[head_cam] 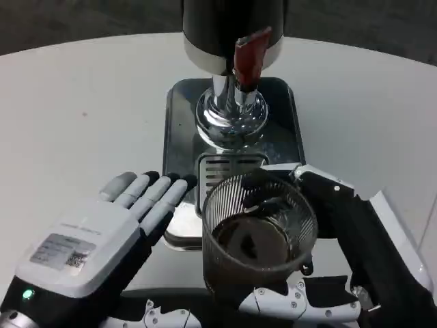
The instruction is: Grasp the cup under the faucet to collect the drink, then remove the cup.
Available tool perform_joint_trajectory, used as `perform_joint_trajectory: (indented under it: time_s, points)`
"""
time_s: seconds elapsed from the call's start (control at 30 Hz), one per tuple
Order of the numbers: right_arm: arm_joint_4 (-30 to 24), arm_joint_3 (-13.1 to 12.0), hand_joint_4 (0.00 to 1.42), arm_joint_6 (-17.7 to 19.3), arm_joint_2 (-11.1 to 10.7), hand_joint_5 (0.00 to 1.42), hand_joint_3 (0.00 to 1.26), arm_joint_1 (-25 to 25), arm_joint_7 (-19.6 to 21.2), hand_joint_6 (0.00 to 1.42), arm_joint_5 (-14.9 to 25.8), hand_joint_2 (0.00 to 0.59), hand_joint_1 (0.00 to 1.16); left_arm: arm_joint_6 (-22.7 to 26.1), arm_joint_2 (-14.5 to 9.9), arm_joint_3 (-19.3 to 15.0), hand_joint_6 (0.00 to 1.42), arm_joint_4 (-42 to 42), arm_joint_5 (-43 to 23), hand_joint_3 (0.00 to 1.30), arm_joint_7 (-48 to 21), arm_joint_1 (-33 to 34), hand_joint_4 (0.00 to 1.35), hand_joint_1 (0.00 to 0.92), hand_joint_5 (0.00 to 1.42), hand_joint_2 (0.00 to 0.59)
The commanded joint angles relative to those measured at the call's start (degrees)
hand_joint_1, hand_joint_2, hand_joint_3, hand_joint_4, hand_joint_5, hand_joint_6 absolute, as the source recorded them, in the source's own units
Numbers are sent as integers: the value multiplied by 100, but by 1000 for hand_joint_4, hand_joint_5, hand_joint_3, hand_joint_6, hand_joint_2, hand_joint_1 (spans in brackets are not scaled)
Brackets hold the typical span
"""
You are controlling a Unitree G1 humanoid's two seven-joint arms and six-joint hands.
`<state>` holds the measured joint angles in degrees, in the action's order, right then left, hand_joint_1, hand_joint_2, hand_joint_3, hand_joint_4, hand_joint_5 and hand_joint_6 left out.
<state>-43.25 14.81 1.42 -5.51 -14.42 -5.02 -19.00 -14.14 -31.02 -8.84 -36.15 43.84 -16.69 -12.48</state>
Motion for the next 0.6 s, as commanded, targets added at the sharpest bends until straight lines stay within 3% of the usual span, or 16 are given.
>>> perform_joint_trajectory:
  time_s: [0.03, 0.6]
  points:
    - [-180, 64, 954, 208, 14, 950, 792, -1, 33, 1299, 33, 106, 1140, 69, -36, 39, 0, 53, 16, 0, -41, -16, 0, 0, 0, 29]
    - [-190, 183, 954, 148, 81, 950, 793, -43, 68, 1299, -35, 106, 1140, 148, -92, 26, 0, 22, -61, 0, -74, -71, 0, 0, 0, 37]
